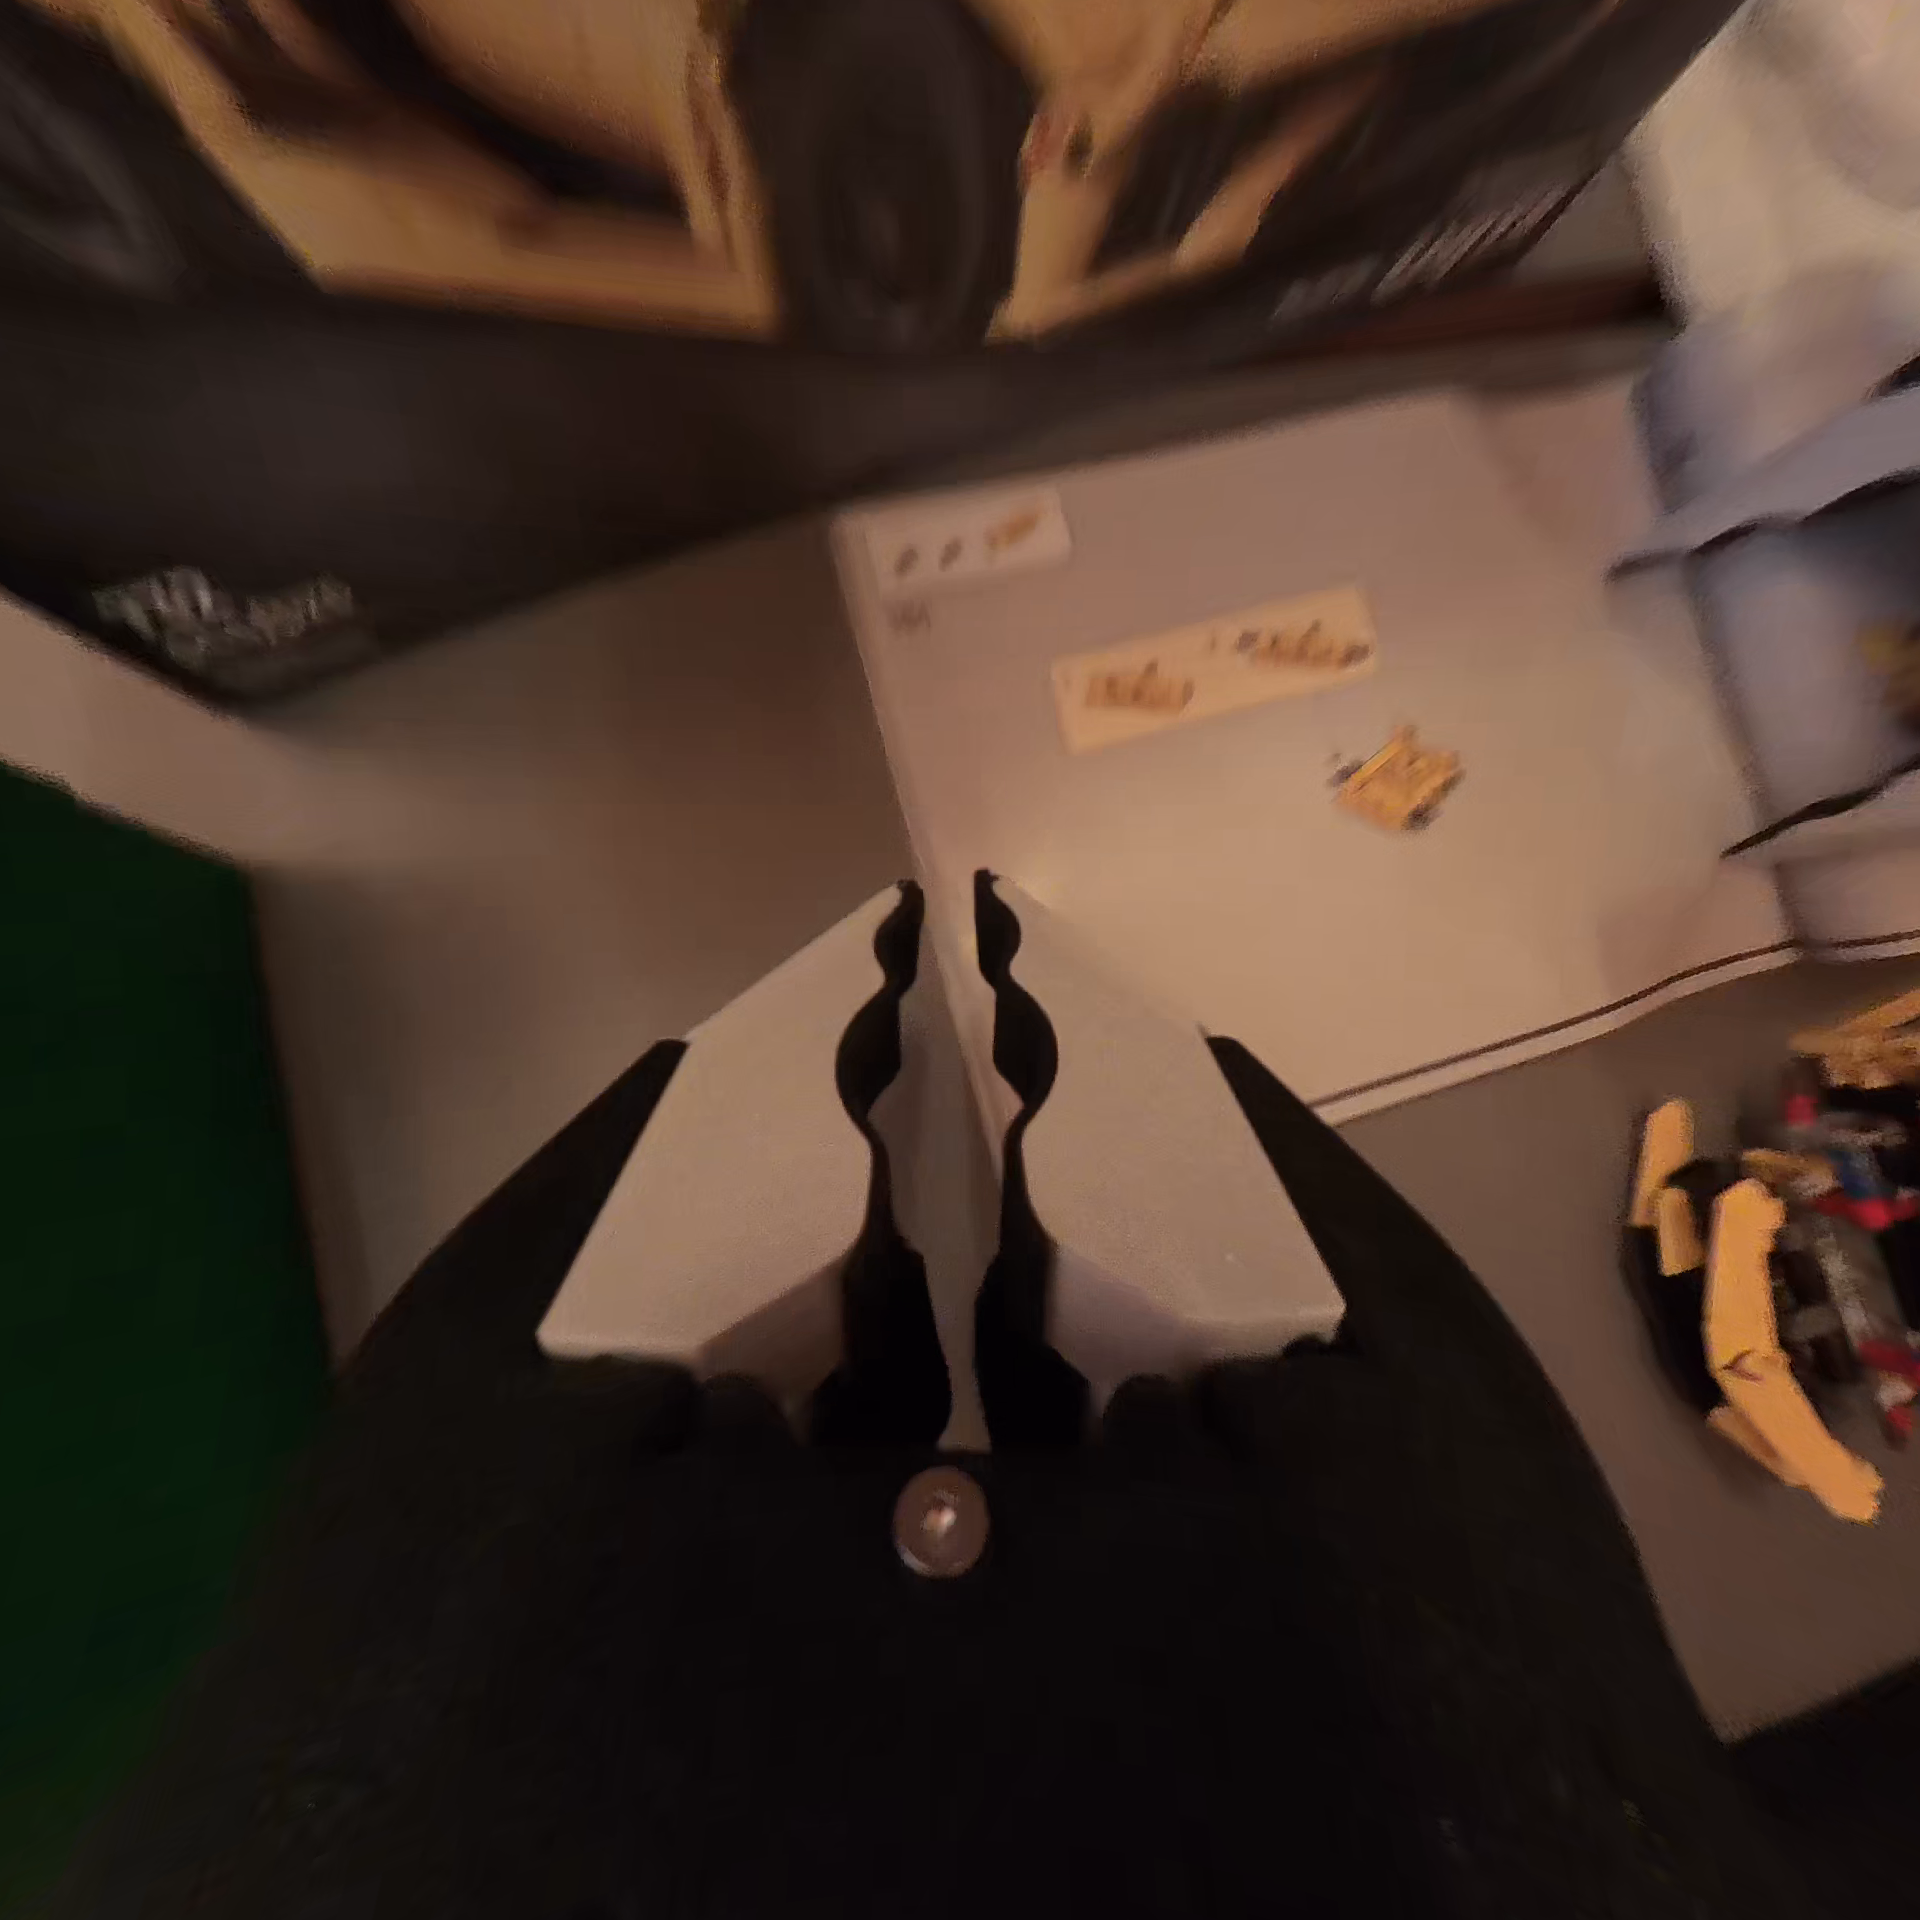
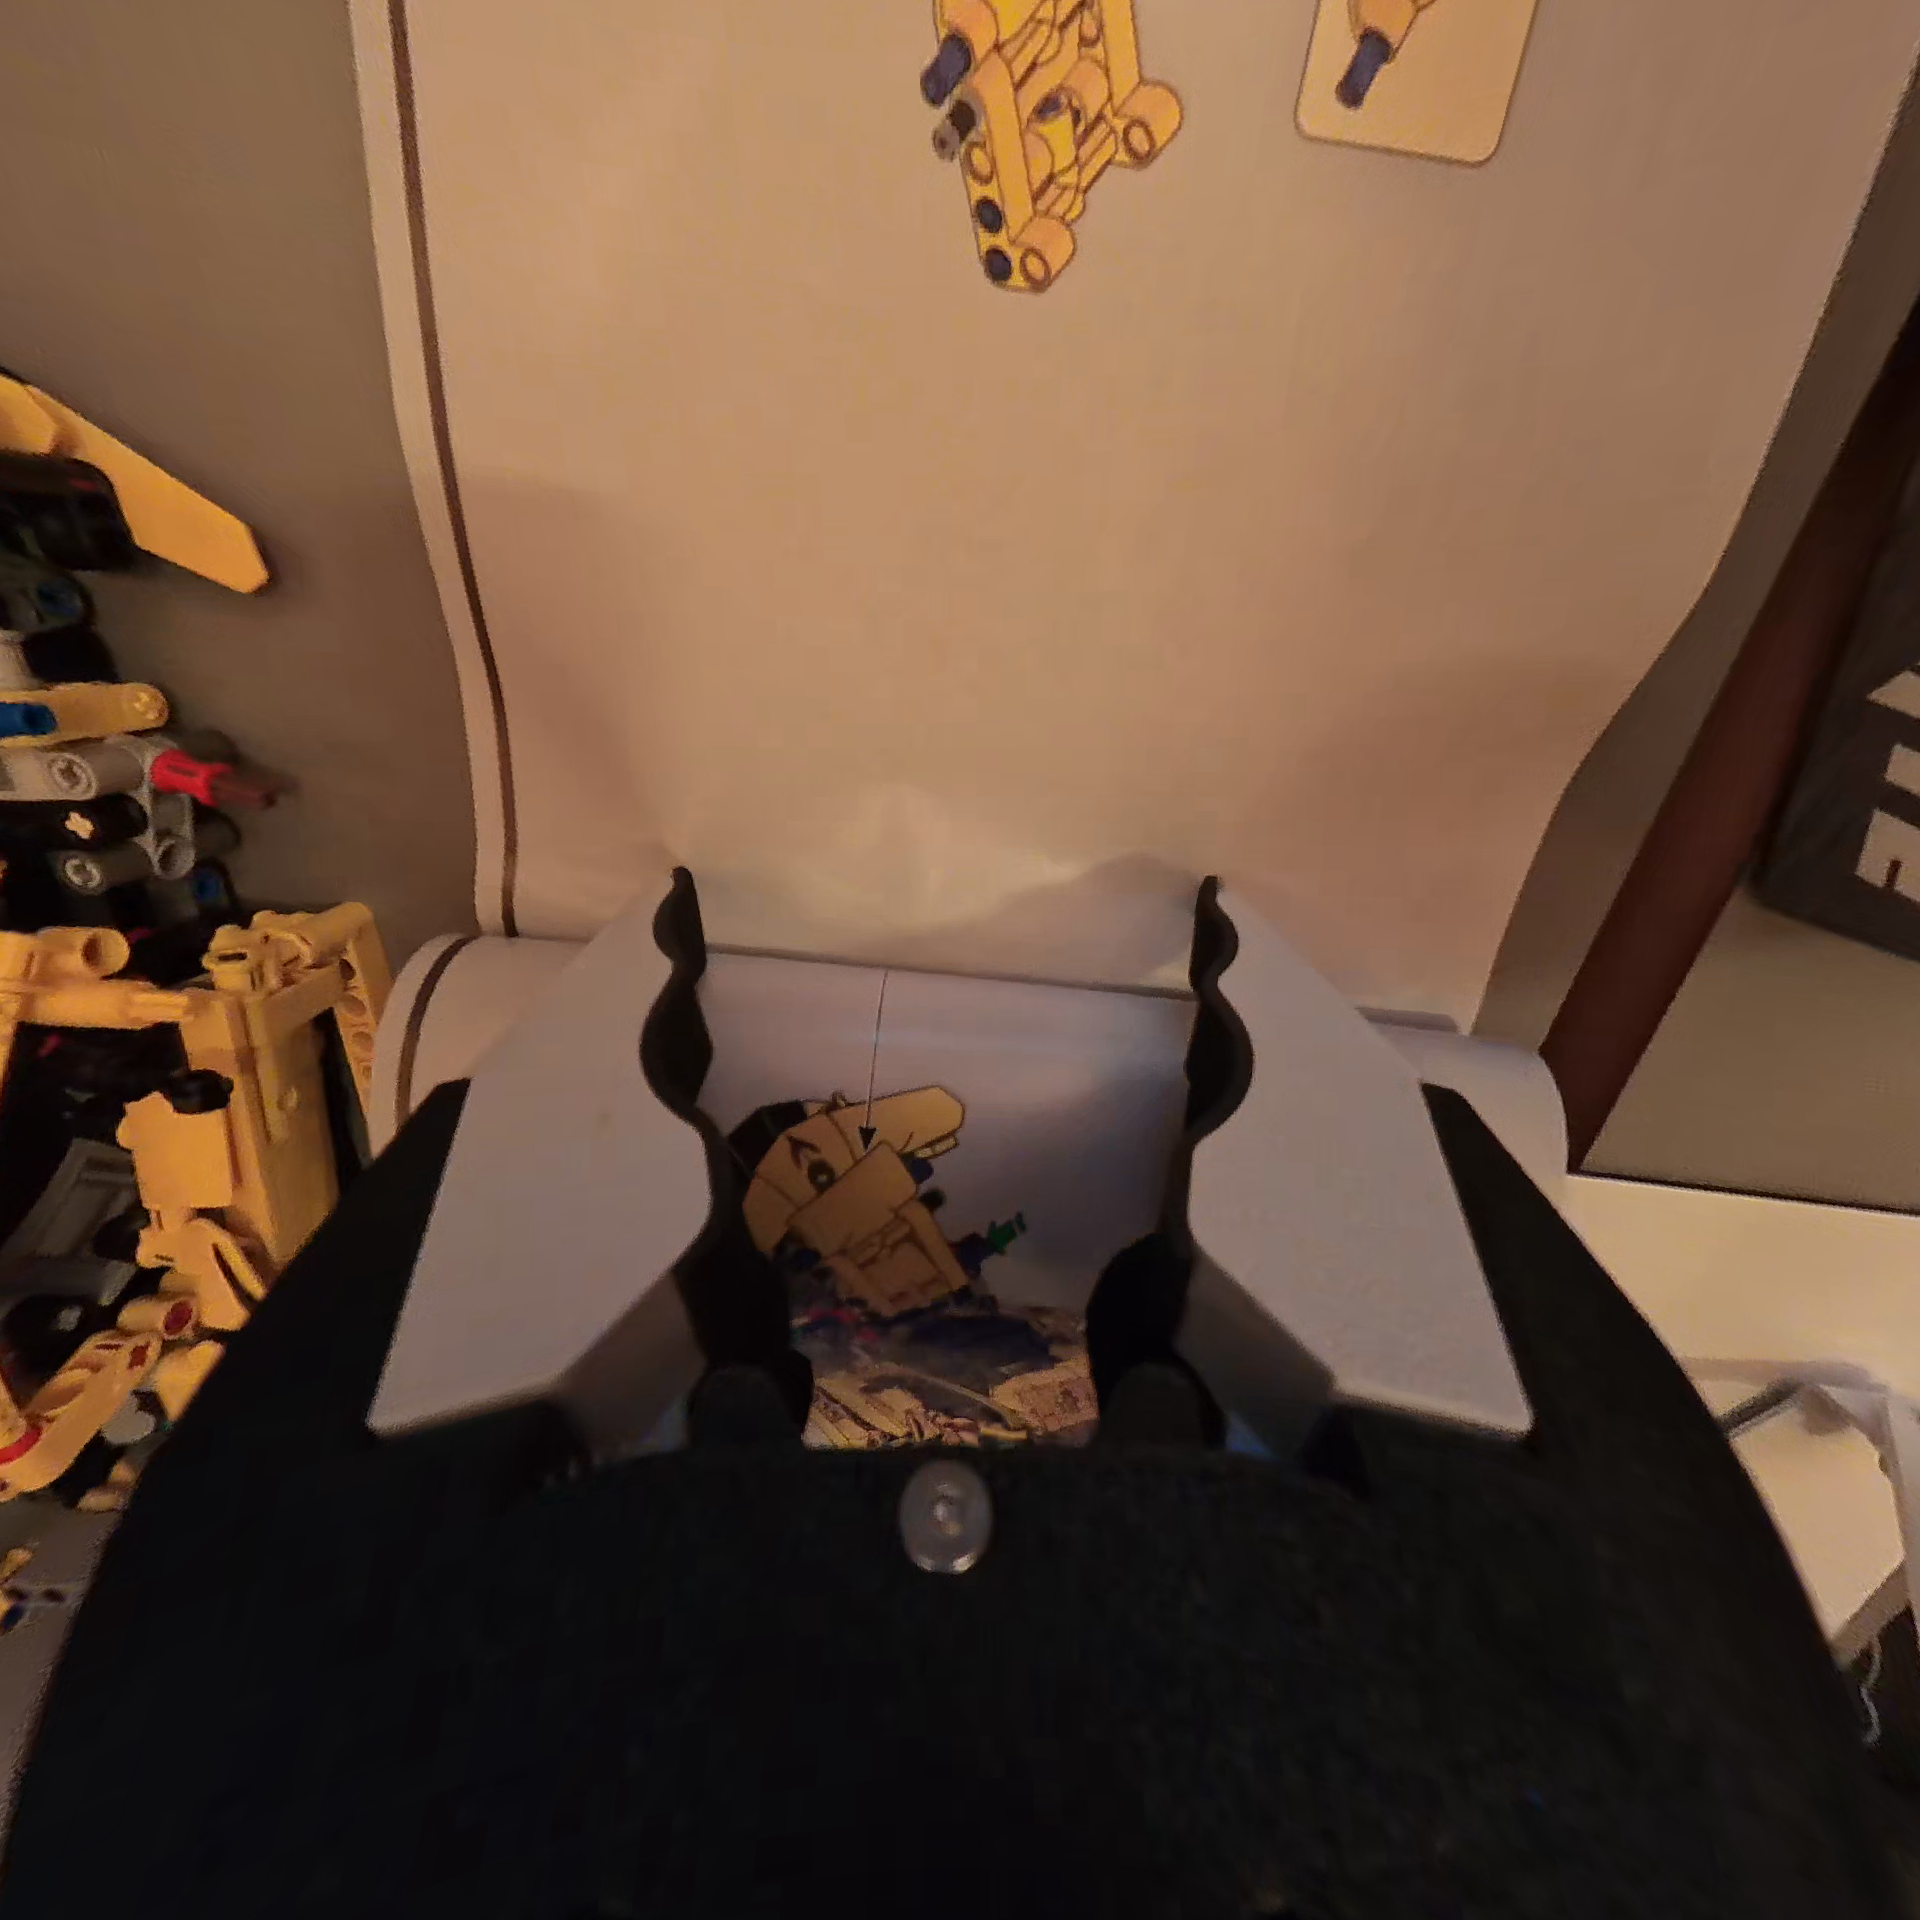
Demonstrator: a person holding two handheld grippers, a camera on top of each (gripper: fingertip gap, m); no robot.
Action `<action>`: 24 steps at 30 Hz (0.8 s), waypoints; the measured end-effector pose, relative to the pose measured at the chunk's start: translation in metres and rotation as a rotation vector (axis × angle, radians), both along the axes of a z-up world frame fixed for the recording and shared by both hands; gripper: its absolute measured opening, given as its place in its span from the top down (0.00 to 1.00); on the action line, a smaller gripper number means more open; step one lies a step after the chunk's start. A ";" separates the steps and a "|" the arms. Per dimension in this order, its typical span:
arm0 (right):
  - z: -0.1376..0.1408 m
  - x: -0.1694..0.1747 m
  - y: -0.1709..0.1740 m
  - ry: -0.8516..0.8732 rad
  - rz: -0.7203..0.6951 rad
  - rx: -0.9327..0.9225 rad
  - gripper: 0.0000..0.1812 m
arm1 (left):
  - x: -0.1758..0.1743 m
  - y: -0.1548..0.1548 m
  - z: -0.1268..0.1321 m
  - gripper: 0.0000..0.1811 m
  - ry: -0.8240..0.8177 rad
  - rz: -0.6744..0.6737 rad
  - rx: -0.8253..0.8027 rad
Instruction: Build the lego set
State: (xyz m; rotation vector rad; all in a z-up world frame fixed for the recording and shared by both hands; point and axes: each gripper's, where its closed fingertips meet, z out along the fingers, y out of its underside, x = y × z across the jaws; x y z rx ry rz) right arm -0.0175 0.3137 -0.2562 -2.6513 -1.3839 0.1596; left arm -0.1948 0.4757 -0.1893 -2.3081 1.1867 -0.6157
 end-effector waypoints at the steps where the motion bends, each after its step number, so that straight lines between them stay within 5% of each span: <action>1: 0.000 0.000 0.000 0.011 -0.004 0.013 0.49 | 0.012 -0.004 0.011 0.95 -0.086 -0.039 0.008; 5: 0.000 -0.001 0.000 0.070 -0.023 0.061 0.48 | 0.056 -0.065 -0.011 0.96 -0.141 -0.304 -0.203; 9: 0.001 -0.001 0.000 0.110 -0.033 0.094 0.49 | 0.074 -0.078 -0.060 1.00 -0.010 -0.340 -0.242; 24: 0.009 0.054 -0.054 0.200 -0.188 0.201 0.50 | 0.074 -0.099 -0.059 1.00 -0.048 -0.378 -0.385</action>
